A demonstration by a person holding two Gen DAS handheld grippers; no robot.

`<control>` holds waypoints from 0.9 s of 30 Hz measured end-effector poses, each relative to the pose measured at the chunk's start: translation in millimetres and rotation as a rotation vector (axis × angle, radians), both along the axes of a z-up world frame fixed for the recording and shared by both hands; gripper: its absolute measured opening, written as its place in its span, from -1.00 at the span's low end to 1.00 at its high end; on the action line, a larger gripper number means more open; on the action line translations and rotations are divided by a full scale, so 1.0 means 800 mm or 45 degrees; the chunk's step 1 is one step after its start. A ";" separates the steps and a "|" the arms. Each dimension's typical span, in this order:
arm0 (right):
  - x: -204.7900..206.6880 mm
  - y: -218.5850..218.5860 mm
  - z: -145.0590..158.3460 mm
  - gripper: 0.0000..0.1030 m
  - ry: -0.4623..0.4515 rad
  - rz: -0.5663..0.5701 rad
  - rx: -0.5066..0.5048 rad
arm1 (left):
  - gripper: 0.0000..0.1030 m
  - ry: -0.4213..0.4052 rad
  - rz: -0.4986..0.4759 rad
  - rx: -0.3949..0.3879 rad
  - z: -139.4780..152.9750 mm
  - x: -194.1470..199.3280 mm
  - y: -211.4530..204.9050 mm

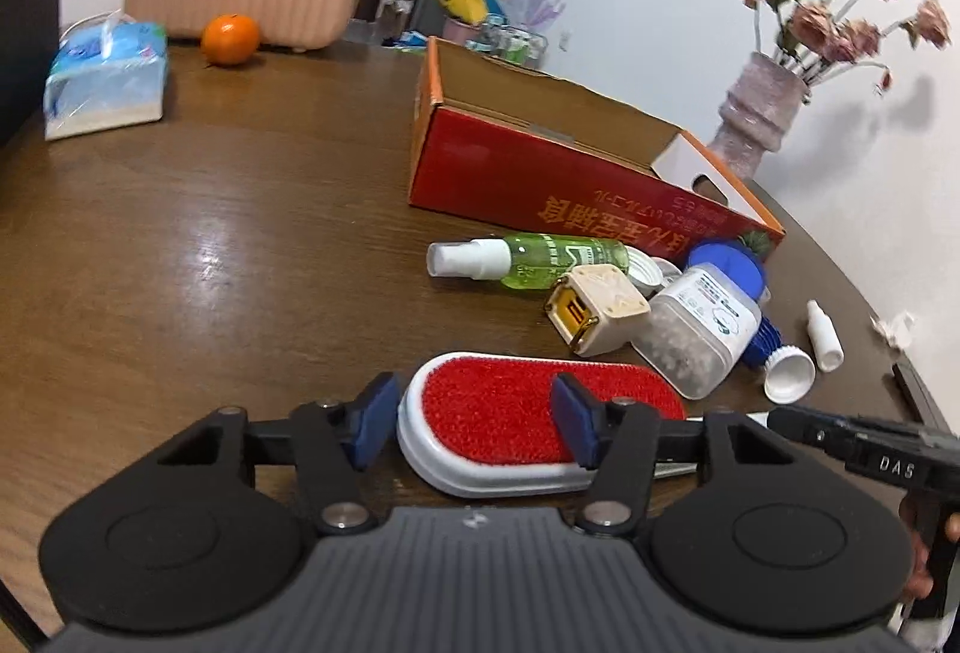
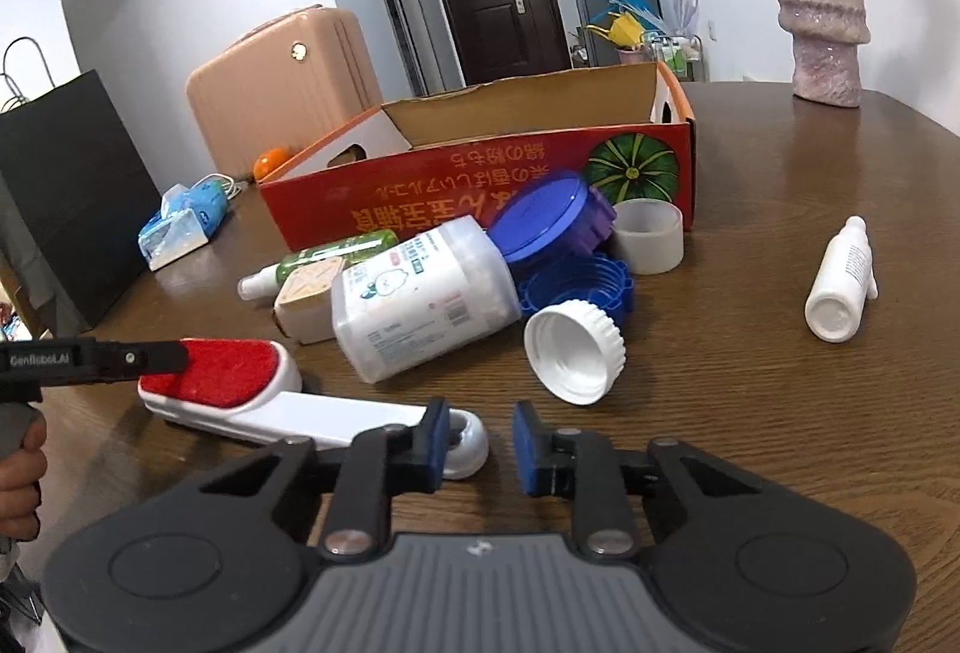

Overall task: Organize rigid objects
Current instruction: 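Lift the lint brush with the left tool and lower it into the box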

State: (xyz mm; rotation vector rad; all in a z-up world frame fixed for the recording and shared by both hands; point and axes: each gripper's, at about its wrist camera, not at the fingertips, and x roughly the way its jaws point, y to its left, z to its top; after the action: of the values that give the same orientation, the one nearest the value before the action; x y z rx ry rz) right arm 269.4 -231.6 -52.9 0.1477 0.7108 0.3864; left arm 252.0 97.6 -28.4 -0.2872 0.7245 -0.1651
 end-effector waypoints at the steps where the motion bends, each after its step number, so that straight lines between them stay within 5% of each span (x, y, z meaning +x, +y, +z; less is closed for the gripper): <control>1: 0.001 -0.001 0.000 -0.60 0.009 -0.004 0.013 | 0.07 -0.001 0.019 -0.003 0.000 -0.003 -0.001; 7: 0.004 -0.011 -0.003 -0.52 0.028 -0.005 0.056 | 0.13 0.041 0.092 -0.136 -0.009 -0.005 0.008; 17: 0.008 -0.012 -0.003 -0.54 0.034 0.020 0.053 | 0.17 0.008 0.043 -0.061 -0.007 -0.004 0.001; 27: 0.003 -0.028 -0.007 -0.72 0.073 -0.025 0.177 | 0.16 0.018 0.016 -0.113 -0.006 -0.009 -0.006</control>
State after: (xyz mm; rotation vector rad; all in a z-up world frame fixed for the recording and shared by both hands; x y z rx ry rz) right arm 271.7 -254.0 -58.7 0.2979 0.7381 0.4146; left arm 244.9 92.9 -33.0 -0.3777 0.7303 -0.1835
